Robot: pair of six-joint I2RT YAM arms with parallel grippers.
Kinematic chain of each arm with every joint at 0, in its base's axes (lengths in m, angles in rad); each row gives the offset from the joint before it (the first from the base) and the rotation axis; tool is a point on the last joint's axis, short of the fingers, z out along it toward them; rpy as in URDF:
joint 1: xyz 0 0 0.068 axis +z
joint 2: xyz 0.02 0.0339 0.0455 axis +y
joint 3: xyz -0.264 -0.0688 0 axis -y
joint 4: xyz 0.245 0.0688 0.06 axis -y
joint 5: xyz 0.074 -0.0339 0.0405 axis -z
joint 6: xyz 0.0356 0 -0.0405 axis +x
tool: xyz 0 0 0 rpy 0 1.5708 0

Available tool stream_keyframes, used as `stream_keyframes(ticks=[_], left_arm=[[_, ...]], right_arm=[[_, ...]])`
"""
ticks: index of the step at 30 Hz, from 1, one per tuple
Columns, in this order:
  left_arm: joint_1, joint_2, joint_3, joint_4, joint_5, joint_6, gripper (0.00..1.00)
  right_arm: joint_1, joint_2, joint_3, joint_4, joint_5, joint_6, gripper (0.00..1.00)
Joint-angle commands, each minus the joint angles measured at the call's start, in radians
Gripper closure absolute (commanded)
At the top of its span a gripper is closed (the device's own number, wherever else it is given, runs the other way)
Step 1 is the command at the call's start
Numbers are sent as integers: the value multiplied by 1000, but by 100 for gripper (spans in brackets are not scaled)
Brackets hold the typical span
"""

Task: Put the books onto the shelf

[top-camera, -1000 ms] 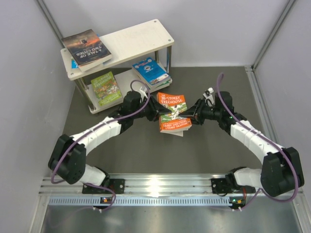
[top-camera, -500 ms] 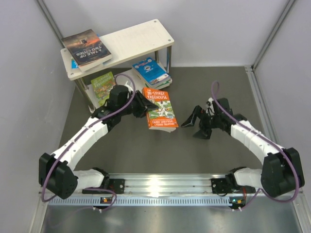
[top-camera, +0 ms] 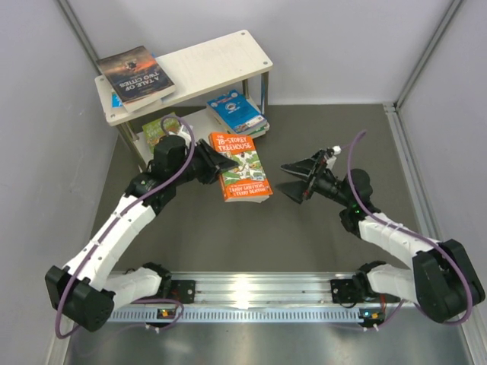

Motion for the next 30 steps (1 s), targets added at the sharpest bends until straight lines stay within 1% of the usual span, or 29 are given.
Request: stream_keyframes(ticks=[1,6,10,14,18,24,30], left_arm=[[4,-56,2,72,-6,-24,100],[4,-66,7,78,-3,-37,100],[4,-75,11,76,-5,-45,100],[4,-87,22,80,-12,-57,100],[15,-102,51,78,-35,-65,100],[41,-89,115,61,-20,-73,100],[70,-81,134,104,18,-132,100]], right_arm=[[58,42,51,211,19,67,0],[157,146,134,187,24,15,0],[210,215,189,165,21,-19,0],[237,266,205,200,26,-3,0],[259,265,191,222,35,9,0],[268,260,169,222,42,10,0],[273,268,168,234,47,20,0]])
